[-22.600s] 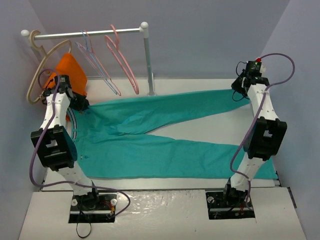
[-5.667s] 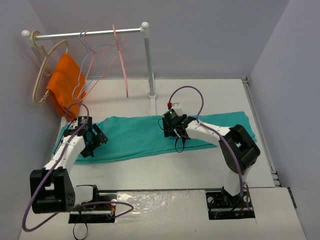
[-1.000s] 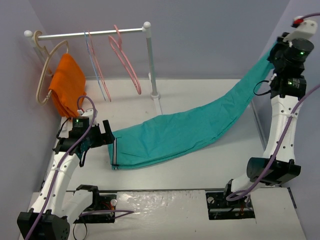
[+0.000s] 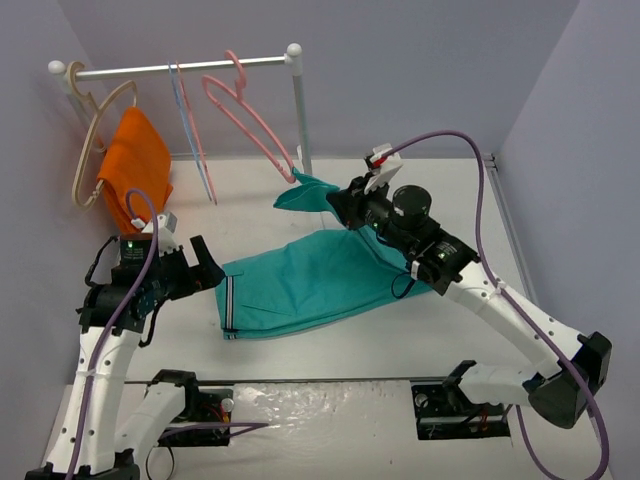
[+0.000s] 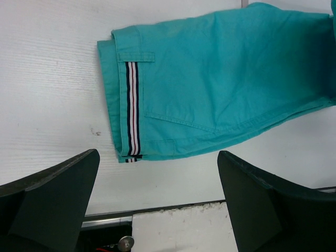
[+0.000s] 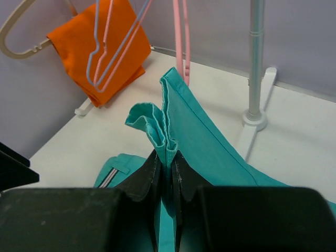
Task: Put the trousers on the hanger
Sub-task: Fold the trousers at the center of the board.
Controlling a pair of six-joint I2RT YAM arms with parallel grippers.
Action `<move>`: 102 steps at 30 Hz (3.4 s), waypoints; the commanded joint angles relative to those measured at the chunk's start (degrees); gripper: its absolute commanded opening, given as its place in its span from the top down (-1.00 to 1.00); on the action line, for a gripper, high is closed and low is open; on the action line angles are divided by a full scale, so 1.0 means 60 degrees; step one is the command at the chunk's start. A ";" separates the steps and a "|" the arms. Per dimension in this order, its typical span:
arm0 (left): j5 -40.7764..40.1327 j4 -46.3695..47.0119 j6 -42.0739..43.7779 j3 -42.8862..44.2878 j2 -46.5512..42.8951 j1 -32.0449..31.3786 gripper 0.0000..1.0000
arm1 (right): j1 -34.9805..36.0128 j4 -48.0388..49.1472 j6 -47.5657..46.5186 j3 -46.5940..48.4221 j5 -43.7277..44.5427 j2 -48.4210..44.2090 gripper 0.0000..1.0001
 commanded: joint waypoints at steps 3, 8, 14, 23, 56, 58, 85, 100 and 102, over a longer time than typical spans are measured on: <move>-0.0080 -0.0432 -0.0418 0.0614 0.0278 0.0013 -0.89 | 0.0777 0.2189 0.0583 0.0783 0.1082 0.0993 1.00; -0.0144 -0.0381 -0.0555 0.0588 0.0380 0.0027 -0.89 | 0.1410 0.2733 0.0659 0.1041 0.1478 0.1721 1.00; -0.0246 -0.0354 -0.0594 0.0521 0.0551 0.0042 -0.89 | 0.2284 0.3155 0.0763 0.1097 0.2033 0.2429 1.00; -0.0328 0.0240 -0.0755 -0.0489 0.0696 0.0064 -0.89 | 0.3489 0.3864 0.0891 -0.0099 0.2957 0.3390 1.00; -0.1059 0.0242 -0.0610 -0.0635 0.0644 0.0210 -0.89 | 0.4821 0.2593 0.1551 0.1034 0.4760 0.5490 1.00; -0.1137 0.0227 -0.0569 -0.0752 0.0612 0.0218 -0.89 | 0.4990 0.2485 0.1483 0.0829 0.3967 0.5839 1.00; -0.1064 0.1924 -0.1215 -0.2351 0.1247 0.0335 -0.64 | 0.6066 0.0764 0.0779 0.0453 0.0998 0.6223 -0.04; -0.0401 0.2695 -0.1597 -0.2259 0.1096 0.0197 0.71 | 0.2936 -0.0370 0.1466 -0.1846 0.0862 0.2176 -0.26; -0.0322 0.3051 -0.1899 -0.2297 0.0950 -0.0079 0.82 | 0.2327 -0.0173 0.1718 -0.2308 0.0204 0.1991 -0.05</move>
